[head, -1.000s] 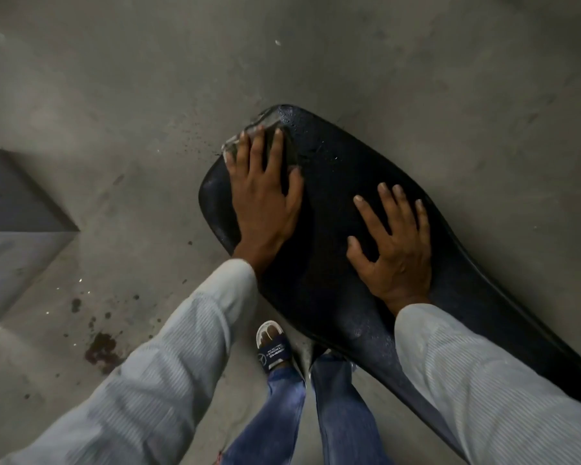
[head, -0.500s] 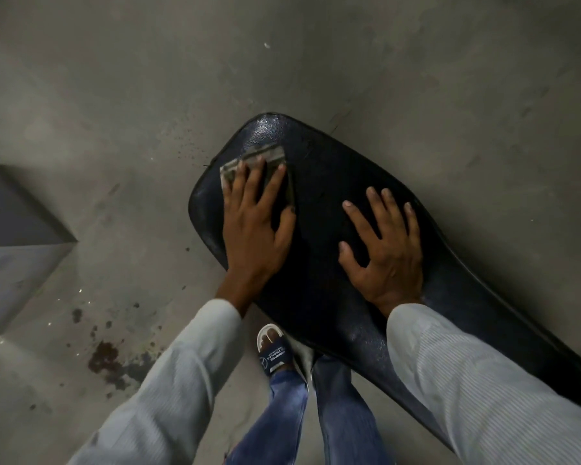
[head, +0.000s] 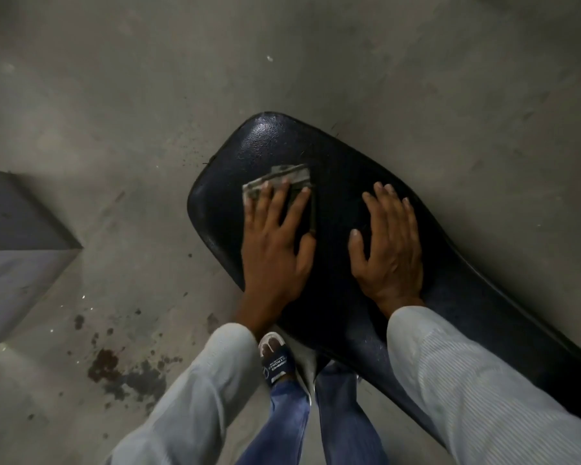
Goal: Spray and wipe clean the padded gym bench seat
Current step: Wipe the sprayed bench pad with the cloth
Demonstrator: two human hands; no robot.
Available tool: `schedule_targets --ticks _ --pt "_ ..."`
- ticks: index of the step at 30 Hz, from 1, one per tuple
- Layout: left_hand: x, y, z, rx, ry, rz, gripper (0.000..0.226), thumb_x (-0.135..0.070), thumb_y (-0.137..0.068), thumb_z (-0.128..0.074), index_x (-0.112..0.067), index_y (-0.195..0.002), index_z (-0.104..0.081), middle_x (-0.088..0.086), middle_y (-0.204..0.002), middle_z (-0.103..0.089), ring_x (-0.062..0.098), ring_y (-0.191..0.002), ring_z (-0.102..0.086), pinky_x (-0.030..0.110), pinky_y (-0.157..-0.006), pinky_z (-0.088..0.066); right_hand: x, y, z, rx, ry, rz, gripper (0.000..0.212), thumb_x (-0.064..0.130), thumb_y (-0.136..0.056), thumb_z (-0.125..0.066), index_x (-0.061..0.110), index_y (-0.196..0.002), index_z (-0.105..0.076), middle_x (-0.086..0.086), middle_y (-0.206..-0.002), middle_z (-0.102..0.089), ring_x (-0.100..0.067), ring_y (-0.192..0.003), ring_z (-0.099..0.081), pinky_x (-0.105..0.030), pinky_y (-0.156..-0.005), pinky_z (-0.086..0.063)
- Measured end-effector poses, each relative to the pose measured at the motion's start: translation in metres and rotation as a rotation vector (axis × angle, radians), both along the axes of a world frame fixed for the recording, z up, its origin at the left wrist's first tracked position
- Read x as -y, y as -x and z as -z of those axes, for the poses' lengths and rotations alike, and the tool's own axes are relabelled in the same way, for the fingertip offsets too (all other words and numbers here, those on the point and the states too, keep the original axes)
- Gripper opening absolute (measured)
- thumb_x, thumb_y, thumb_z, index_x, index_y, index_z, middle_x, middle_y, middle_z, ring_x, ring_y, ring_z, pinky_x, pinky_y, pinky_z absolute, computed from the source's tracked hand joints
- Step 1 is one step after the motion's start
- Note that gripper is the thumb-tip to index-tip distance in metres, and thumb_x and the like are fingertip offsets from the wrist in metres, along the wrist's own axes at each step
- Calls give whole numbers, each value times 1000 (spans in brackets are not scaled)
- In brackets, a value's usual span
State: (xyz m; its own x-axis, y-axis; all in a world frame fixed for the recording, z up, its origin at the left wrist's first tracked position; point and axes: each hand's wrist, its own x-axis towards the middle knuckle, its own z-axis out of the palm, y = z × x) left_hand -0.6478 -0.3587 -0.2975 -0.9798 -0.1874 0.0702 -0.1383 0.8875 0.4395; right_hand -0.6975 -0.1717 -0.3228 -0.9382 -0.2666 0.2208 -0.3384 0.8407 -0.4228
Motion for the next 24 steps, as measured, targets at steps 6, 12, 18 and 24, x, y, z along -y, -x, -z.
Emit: schedule_targets --ticks 6,12,18,24 --pt "32 71 -1 31 27 -129 66 -41 -99 -45 -24 -163 -44 9 -172 -34 35 -163 -21 61 -133 -8 1 -2 -1 -2 3 11 59 26 -100 -58 5 -155 -51 -16 -168 -44 -31 -160 -38 -53 -132 -28" --pt "-21 47 -3 13 -38 157 71 -35 -92 -48 -20 -161 -46 12 -171 -36 37 -163 -21 63 -132 -10 2 0 0 -16 45 9 51 16 -103 -52 1 -152 -53 -17 -165 -47 -32 -158 -41 -54 -131 -29" --pt "-37 -31 -4 33 -220 212 67 -32 -98 -55 -17 -163 -42 9 -175 -27 28 -167 -12 63 -133 -7 0 0 -1 21 119 32 44 8 -106 -43 1 -146 -58 -16 -161 -52 -31 -156 -43 -53 -131 -29" --pt "-10 -36 -11 -69 -313 3 64 -26 -106 -53 -10 -165 -35 7 -176 -25 21 -166 -16 56 -135 -12 0 -9 -22 51 194 28 45 20 -108 -46 7 -150 -57 -12 -159 -56 -28 -153 -48 -59 -128 -30"
